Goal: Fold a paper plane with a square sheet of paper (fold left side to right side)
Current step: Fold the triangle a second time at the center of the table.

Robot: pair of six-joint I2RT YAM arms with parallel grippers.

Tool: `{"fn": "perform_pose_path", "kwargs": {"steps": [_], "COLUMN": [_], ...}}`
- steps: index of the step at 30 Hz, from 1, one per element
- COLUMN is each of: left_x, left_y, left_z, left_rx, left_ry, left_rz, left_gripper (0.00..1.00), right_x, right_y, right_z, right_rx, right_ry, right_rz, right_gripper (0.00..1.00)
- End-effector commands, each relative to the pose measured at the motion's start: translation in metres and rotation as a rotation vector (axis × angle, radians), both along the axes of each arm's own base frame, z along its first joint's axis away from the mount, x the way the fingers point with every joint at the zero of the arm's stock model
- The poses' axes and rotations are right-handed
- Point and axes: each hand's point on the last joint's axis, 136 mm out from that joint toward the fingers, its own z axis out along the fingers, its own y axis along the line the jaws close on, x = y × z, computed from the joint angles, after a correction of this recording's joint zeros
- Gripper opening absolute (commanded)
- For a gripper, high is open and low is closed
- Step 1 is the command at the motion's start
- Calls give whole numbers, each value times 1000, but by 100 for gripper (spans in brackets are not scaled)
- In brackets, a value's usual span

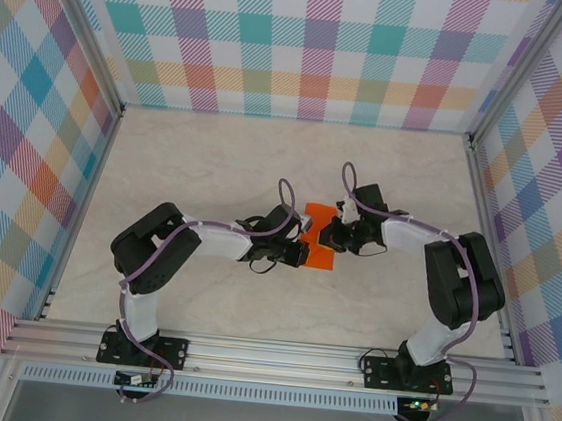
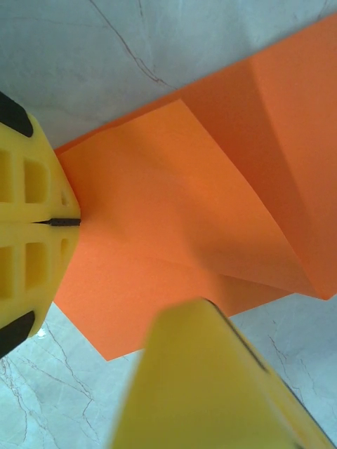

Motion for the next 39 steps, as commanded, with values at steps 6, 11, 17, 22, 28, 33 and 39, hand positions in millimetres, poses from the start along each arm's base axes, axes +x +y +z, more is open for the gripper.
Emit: {"fn": "perform_pose_path", "kwargs": {"steps": [6,11,17,22,28,33,39], "left_x": [-10,-10,-10,-10,-11,-12,-12], "left_y": [20,19,21,23,24,25,25], "left_z": [-18,-18,-19,-20,-24,-26,-24], "left_rx": [70,68,76,84,93,96,94], "left_ry": [54,56,54,55,59,62,58], "left_rz": [14,13,17,22,23,25,23], "left_gripper": [0,0,0,0,0,0,0], "right_x": [-5,-10,-8,-2,12,22,34], "right_y": [21,23,16,0,-18,-33,-53], "right_z": [-8,-19,-35,-42,-39,-40,-42], "right_rx": [23,2,-61,-173,-248,-274,-299], "right_ry": [32,57,66,45,-1,-15,-22], "right_rz": [40,43,32,17,-2,-21,-55], "right_gripper": [0,0,0,0,0,0,0]}}
